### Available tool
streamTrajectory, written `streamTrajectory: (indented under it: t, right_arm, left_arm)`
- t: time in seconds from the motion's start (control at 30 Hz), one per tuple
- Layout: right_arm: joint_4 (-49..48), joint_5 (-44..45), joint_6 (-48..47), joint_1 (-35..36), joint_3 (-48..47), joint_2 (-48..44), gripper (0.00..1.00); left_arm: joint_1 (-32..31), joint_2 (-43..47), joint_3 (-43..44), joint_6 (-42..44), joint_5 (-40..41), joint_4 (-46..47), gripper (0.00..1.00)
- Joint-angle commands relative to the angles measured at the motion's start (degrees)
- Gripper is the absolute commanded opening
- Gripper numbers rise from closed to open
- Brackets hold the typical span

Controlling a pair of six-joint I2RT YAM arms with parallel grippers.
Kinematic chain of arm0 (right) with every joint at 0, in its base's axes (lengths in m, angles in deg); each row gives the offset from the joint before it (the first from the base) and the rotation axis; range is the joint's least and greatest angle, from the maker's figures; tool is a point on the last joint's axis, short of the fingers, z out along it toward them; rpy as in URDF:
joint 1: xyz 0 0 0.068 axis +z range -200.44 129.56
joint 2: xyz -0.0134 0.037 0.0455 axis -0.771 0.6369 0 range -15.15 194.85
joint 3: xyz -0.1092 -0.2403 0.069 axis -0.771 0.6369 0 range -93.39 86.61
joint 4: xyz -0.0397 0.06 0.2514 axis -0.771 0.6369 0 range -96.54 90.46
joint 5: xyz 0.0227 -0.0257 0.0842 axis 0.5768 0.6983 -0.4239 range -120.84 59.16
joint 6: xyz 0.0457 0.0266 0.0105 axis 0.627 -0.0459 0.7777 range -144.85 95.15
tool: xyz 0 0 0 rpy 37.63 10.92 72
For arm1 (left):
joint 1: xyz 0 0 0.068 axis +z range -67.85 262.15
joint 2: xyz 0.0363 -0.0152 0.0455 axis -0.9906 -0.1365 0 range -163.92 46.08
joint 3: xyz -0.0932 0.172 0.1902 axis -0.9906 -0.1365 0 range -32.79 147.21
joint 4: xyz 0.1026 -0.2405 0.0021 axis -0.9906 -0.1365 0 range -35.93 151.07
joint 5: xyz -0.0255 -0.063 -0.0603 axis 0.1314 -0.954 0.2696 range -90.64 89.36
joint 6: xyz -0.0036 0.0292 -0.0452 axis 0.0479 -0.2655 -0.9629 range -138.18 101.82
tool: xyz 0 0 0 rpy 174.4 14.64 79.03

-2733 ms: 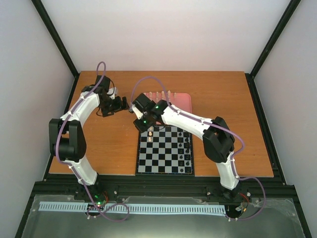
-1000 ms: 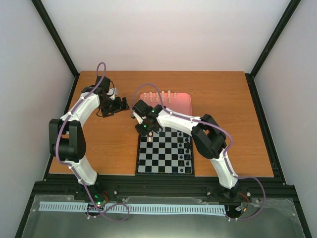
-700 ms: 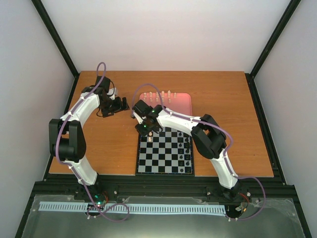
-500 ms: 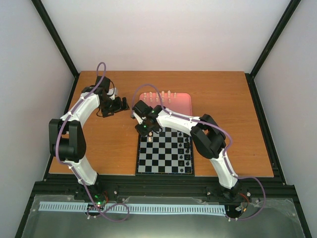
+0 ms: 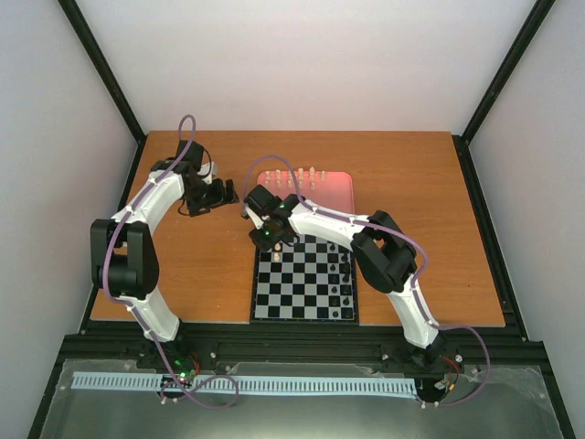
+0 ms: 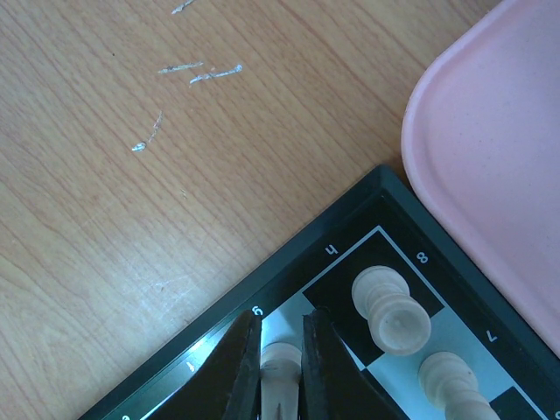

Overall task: Set up the chess pieces on the board
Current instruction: Place the chess piece on the chessboard.

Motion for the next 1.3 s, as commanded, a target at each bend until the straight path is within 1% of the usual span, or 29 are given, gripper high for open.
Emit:
streamTrajectory:
  t: [0.0, 0.2, 0.53, 0.67, 1.1, 1.2, 1.27]
  right_arm:
    - [-0.33, 0.92, -0.80, -0.18, -0.27, 1.42, 0.04]
    - [-0.12, 0.03, -1.33, -0.18, 0.03, 0.83, 0.12]
    - [-0.26, -0.30, -2.12, -0.09, 1.07, -1.83, 0.18]
    - [-0.31, -0.37, -2.80, 0.17, 2.25, -4.07, 0.26]
    - [2.13, 5.03, -1.82, 0.43, 2.17, -13.65, 0.32]
    - [3.47, 7.06, -1.76, -0.37, 0.26, -14.74, 0.34]
    - [5.30, 7.42, -1.11, -2.35, -2.17, -14.17, 0.38]
  left_arm:
    - [0.47, -0.44, 0.42, -0.45, -0.53, 1.30, 1.00]
    - [0.48, -0.43, 0.51, -0.53, -0.56, 1.28, 1.00]
    - [0.49, -0.34, 0.52, -0.48, -0.70, 1.29, 1.00]
    - [0.51, -0.16, 0.49, -0.49, -0.71, 1.28, 1.00]
    - [0.47, -0.03, 0.10, -0.62, -1.03, 1.50, 1.00]
    - [0.46, 0.01, 0.09, -0.60, -1.13, 1.55, 1.00]
    - [0.50, 0.25, 0.19, -0.62, -1.11, 1.46, 1.00]
